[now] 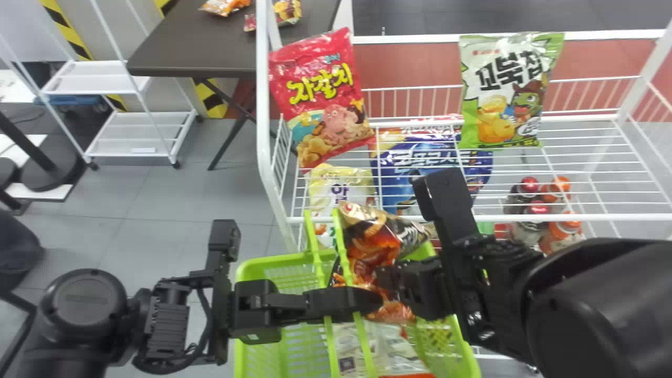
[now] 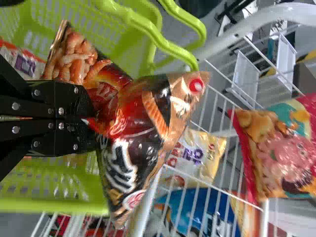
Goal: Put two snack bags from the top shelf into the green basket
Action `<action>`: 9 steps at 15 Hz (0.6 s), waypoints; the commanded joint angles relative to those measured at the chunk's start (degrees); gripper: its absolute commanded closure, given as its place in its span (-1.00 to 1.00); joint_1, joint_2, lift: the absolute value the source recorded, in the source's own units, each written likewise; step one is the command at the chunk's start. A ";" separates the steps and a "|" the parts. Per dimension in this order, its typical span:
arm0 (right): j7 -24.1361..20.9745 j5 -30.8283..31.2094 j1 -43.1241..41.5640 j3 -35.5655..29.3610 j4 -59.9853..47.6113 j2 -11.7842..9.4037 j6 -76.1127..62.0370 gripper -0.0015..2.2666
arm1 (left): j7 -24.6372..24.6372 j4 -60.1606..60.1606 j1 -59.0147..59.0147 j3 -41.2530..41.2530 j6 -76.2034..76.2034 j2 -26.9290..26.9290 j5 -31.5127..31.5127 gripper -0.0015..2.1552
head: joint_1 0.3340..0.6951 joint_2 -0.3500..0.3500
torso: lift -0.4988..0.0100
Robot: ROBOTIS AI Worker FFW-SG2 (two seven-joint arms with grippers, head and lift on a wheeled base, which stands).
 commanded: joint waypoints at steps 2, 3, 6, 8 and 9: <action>0.63 0.39 2.30 0.01 -1.08 -0.84 0.00 -1.00 | 0.00 0.31 0.00 0.00 0.24 -0.06 0.00 0.99 | 1.00 0.51 | 0.96; 0.63 1.26 2.74 -0.43 -2.05 -0.93 0.00 -1.00 | -0.08 0.31 0.00 0.00 0.24 -0.06 0.00 0.99 | 1.00 0.51 | 0.96; 0.98 2.76 7.04 -4.03 -6.18 -2.07 -7.74 -0.94 | -0.26 0.31 0.18 0.09 0.24 0.03 0.26 0.99 | 1.00 0.46 | 0.96; 1.68 6.01 11.26 -6.14 -6.18 -2.51 -21.98 -0.94 | -0.44 0.31 0.71 0.09 0.24 -0.06 0.26 0.99 | 1.00 0.33 | 0.96; 1.68 6.19 13.28 -8.25 -6.18 -2.51 -26.02 -0.93 | -0.61 0.40 0.79 0.09 0.24 -0.06 0.26 0.99 | 1.00 0.30 | 0.96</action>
